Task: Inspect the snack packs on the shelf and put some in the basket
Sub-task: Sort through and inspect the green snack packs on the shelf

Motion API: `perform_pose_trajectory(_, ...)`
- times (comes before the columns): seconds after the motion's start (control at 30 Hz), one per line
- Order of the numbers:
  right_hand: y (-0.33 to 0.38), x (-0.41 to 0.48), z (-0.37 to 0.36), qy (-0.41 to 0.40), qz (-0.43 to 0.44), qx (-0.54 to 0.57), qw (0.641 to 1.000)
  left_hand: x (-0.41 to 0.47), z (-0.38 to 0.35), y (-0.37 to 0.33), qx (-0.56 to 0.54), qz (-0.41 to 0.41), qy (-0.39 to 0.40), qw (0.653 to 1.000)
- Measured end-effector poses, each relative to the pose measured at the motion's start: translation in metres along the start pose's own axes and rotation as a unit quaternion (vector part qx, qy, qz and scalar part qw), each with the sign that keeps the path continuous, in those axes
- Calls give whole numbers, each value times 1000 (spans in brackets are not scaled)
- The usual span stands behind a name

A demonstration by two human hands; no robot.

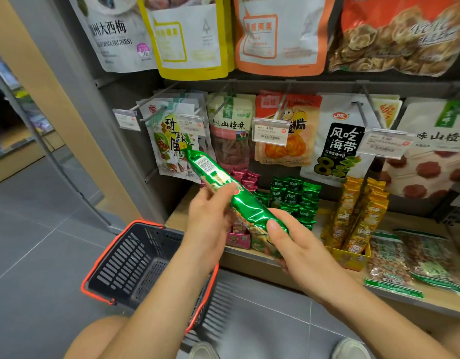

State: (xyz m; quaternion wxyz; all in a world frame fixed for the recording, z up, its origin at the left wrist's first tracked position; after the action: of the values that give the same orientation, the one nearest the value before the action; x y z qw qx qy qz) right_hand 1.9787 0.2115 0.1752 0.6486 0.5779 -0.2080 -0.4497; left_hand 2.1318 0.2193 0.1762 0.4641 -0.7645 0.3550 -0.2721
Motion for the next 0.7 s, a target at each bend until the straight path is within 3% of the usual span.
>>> perform_pose_trajectory(0.27,5,3,0,0,5,-41,999,-24,-25,26,75,58,126,988)
perform_pose_trajectory(0.33,5,3,2,30,-7,-55,998,-20,-21,23,132,45,136,981)
perform_pose_trajectory(0.4,14,5,14,5,-1,-99,995,-19,-22,19,229,20,186,955)
perform_pose_trajectory(0.57,13,13,59,-88,-30,89,992,-42,-38,29,336,0,361,870)
perform_pose_trajectory(0.7,3,13,87,-149,-37,226,962,-41,-41,20,337,-35,357,871)
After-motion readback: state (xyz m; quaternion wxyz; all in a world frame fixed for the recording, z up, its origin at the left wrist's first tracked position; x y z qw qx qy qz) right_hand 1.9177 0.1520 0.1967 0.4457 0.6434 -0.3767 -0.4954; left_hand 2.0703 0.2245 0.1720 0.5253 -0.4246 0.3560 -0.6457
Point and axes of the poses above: each hand's wrist, its own x-axis towards the middle knuckle, its own z-axis out of the back of the hand, y = z × x, the point moved 9 cm from there along x, towards the middle knuckle, and after that the axes turned 15 degrees about -z, right-handed, at the moved point
